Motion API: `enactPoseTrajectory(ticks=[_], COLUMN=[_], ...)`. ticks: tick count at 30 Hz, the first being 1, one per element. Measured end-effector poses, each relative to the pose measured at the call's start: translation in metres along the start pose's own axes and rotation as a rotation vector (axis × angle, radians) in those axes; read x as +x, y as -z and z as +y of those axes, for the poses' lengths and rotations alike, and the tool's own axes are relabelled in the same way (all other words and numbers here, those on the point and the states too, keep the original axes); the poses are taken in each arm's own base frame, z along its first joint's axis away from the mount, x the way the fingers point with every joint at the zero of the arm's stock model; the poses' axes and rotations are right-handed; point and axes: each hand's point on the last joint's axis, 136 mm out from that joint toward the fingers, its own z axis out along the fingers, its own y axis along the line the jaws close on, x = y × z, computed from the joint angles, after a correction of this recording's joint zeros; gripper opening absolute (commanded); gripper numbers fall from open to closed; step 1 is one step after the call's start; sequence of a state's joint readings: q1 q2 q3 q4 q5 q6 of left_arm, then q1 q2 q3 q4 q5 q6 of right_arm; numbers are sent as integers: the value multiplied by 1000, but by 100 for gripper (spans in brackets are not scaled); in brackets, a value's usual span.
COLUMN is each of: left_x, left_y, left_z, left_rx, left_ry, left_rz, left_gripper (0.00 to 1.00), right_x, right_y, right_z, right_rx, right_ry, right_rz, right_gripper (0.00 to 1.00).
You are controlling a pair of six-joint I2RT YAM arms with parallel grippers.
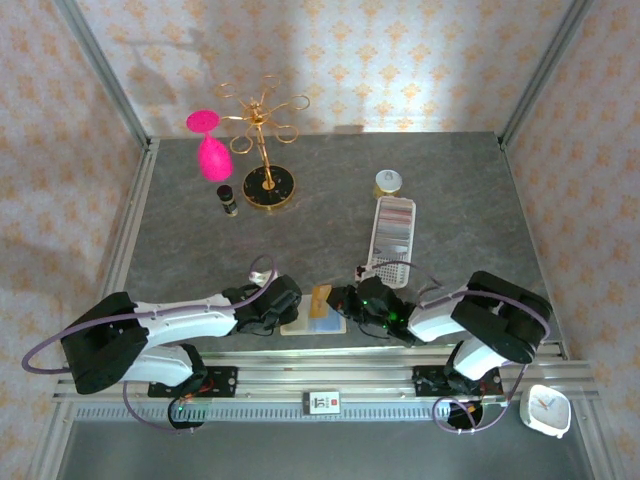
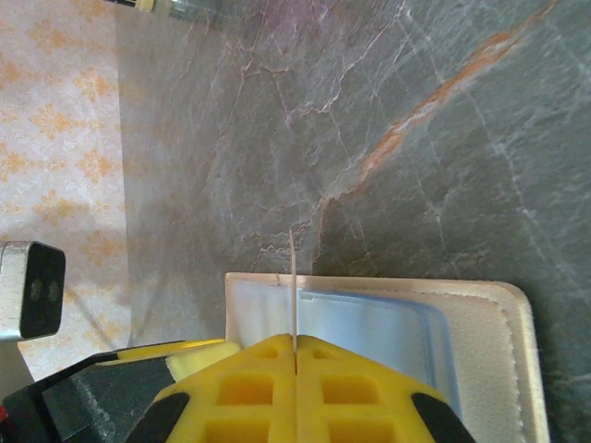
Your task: Put the credit cards into the card holder
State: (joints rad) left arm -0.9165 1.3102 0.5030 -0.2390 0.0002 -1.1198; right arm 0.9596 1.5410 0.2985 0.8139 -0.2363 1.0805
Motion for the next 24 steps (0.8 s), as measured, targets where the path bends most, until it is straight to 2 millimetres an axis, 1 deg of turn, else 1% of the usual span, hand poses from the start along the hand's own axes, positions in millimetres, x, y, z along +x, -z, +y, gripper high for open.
enactPoseTrajectory(ticks=[13, 20, 24], left_x=[0, 0, 0], left_y=[0, 0, 0], left_z=[-1, 0, 0], left_rx=[3, 2, 2], left_ry=[1, 1, 1], left_rz=[-2, -1, -1], left_gripper=[30, 30, 30], right_x=[4, 9, 14], right_y=[-7, -6, -4], right_z=[-3, 4, 0], right_rx=[-11, -43, -42], right_ry=[0, -2, -18], right_rz=[16, 30, 48], right_gripper=[0, 0, 0])
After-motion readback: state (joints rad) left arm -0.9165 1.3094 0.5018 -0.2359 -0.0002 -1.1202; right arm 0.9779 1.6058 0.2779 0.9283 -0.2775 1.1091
